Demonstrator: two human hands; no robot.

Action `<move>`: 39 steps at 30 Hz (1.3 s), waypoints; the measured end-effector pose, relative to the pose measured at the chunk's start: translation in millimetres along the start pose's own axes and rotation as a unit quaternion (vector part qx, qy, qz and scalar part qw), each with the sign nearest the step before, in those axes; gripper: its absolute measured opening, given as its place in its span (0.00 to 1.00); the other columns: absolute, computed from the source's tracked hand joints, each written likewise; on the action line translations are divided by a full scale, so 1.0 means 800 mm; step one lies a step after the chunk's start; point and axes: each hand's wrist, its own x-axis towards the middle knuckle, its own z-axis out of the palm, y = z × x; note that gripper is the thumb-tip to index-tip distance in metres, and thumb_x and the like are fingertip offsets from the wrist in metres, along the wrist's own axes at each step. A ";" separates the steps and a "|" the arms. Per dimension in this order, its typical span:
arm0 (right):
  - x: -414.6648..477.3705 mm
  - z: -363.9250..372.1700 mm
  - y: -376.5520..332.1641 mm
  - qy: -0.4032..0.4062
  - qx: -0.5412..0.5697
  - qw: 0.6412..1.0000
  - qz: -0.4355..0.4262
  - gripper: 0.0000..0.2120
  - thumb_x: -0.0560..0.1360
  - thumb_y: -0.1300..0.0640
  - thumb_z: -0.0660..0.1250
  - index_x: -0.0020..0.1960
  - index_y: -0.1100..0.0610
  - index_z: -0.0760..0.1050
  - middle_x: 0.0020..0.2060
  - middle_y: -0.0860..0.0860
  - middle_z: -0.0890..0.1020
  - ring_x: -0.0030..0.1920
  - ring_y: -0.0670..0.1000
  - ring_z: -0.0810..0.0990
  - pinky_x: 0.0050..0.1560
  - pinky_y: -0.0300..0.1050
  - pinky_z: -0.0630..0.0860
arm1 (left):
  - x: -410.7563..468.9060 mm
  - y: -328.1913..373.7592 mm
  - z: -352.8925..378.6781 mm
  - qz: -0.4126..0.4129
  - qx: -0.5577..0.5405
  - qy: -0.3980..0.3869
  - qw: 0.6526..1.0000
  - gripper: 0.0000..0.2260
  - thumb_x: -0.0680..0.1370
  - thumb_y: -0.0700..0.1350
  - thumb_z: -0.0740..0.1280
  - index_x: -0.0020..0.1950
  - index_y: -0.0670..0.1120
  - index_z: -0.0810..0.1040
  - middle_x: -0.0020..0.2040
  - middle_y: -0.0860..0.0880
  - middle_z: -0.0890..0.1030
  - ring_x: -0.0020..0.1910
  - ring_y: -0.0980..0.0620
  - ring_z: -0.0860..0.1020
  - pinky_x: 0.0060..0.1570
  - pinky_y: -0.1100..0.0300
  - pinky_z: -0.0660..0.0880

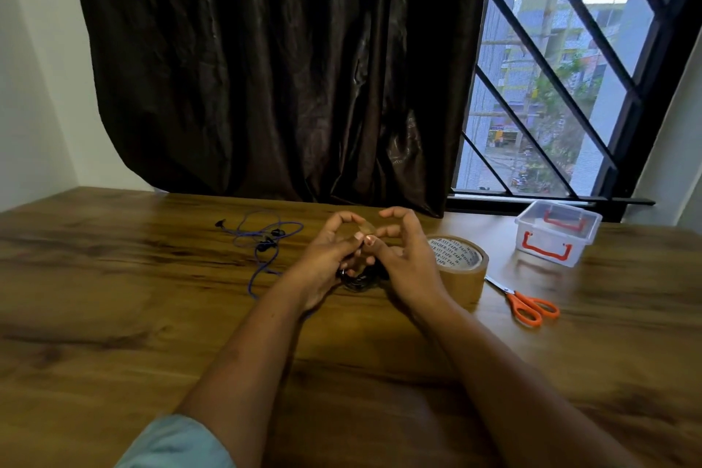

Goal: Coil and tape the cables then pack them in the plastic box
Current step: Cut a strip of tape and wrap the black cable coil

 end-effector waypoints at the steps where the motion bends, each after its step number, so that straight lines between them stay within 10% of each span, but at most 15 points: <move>1: 0.000 0.000 -0.001 0.003 -0.005 1.000 -0.004 0.15 0.75 0.62 0.68 0.58 0.50 0.70 0.44 0.51 0.81 0.36 0.50 0.84 0.36 0.43 0.79 | 0.000 0.000 0.002 0.005 0.007 -0.001 1.000 0.05 0.80 0.38 0.59 0.54 0.47 0.70 0.27 0.54 0.77 0.23 0.61 0.72 0.24 0.68 0.66; 15: -0.004 0.005 -0.013 0.109 -0.131 0.982 -0.078 0.05 0.78 0.65 0.62 0.48 0.61 0.76 0.43 0.50 0.79 0.37 0.31 0.76 0.32 0.23 0.69 | 0.003 -0.005 0.004 0.036 0.068 -0.020 0.997 0.08 0.81 0.39 0.57 0.56 0.50 0.71 0.26 0.56 0.78 0.23 0.63 0.71 0.29 0.66 0.67; 22: -0.005 0.008 -0.013 0.132 -0.152 0.972 -0.123 0.06 0.79 0.66 0.59 0.47 0.58 0.72 0.44 0.53 0.78 0.41 0.40 0.74 0.37 0.24 0.67 | 0.005 -0.009 0.004 0.032 0.035 -0.009 0.999 0.14 0.81 0.40 0.58 0.62 0.56 0.72 0.30 0.57 0.80 0.26 0.63 0.74 0.29 0.68 0.71; 39: 0.001 -0.006 0.004 -0.051 -0.268 0.955 -0.119 0.04 0.77 0.65 0.61 0.48 0.57 0.71 0.46 0.50 0.73 0.45 0.38 0.71 0.44 0.23 0.66 | 0.011 -0.016 0.000 -0.002 0.044 0.035 0.998 0.11 0.82 0.43 0.55 0.55 0.45 0.76 0.28 0.57 0.78 0.25 0.63 0.73 0.29 0.65 0.72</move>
